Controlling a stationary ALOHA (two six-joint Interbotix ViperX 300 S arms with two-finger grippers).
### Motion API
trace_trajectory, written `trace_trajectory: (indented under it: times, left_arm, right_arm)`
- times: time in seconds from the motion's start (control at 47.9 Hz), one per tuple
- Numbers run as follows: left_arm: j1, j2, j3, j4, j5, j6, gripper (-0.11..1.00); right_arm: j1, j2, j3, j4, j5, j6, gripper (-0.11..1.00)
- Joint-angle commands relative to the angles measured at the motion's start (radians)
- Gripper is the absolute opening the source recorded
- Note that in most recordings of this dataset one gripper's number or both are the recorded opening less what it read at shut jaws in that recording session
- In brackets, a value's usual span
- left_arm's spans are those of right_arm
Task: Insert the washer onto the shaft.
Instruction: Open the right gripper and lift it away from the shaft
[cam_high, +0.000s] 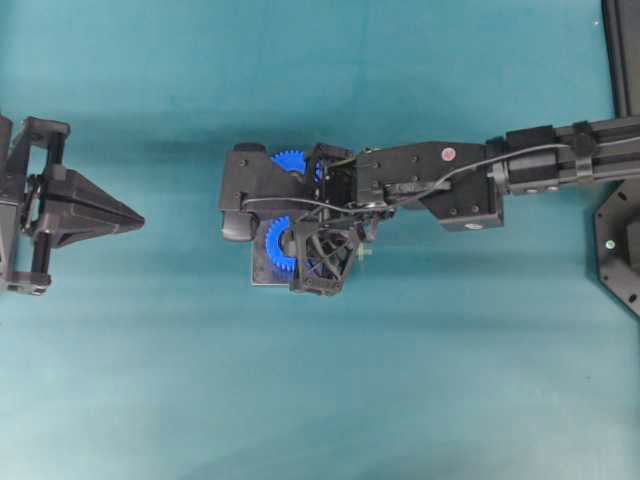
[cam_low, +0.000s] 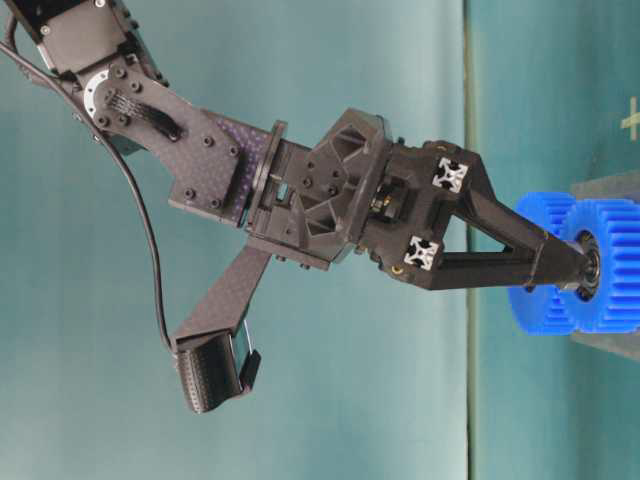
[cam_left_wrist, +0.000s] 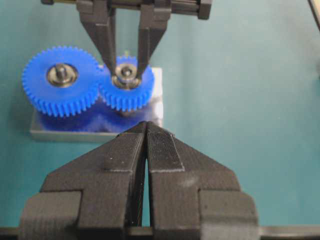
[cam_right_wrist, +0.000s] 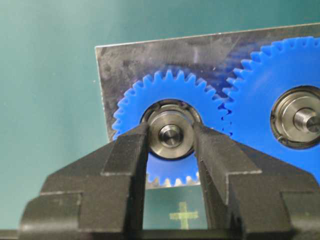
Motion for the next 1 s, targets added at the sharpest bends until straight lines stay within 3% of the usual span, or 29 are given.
trace_trajectory:
  times: [0.0, 0.146, 0.292, 0.355, 0.543, 0.773, 0.856, 0.982]
  left_arm:
    - [0.0, -0.006, -0.011, 0.003, -0.008, -0.002, 0.01]
    - [0.0, -0.017, -0.005, 0.002, -0.008, -0.002, 0.01]
    - [0.0, -0.026, 0.0, 0.003, -0.008, -0.002, 0.01]
    - [0.0, -0.026, 0.002, 0.003, -0.008, -0.003, 0.01]
    - [0.0, -0.029, 0.028, 0.002, -0.008, -0.002, 0.01]
    - [0.0, -0.104, 0.074, 0.002, -0.018, 0.003, 0.01]
    - [0.0, -0.173, 0.097, 0.002, -0.035, 0.0, 0.01]
    - [-0.002, -0.272, 0.127, 0.003, -0.041, 0.0, 0.01]
  right_arm:
    - [0.017, -0.018, -0.017, 0.008, 0.005, 0.011, 0.31]
    - [0.017, -0.017, -0.018, 0.008, 0.002, 0.012, 0.35]
    - [0.015, -0.018, -0.023, 0.008, 0.006, 0.011, 0.76]
    - [0.014, -0.026, -0.023, 0.005, 0.008, 0.011, 0.83]
    - [-0.005, -0.11, 0.023, 0.003, 0.009, 0.009, 0.79]
    - [-0.009, -0.301, 0.195, 0.003, -0.034, 0.015, 0.74]
    - [-0.009, -0.365, 0.252, 0.003, -0.081, 0.015, 0.63]
    - [-0.015, -0.434, 0.337, 0.003, -0.178, 0.015, 0.34]
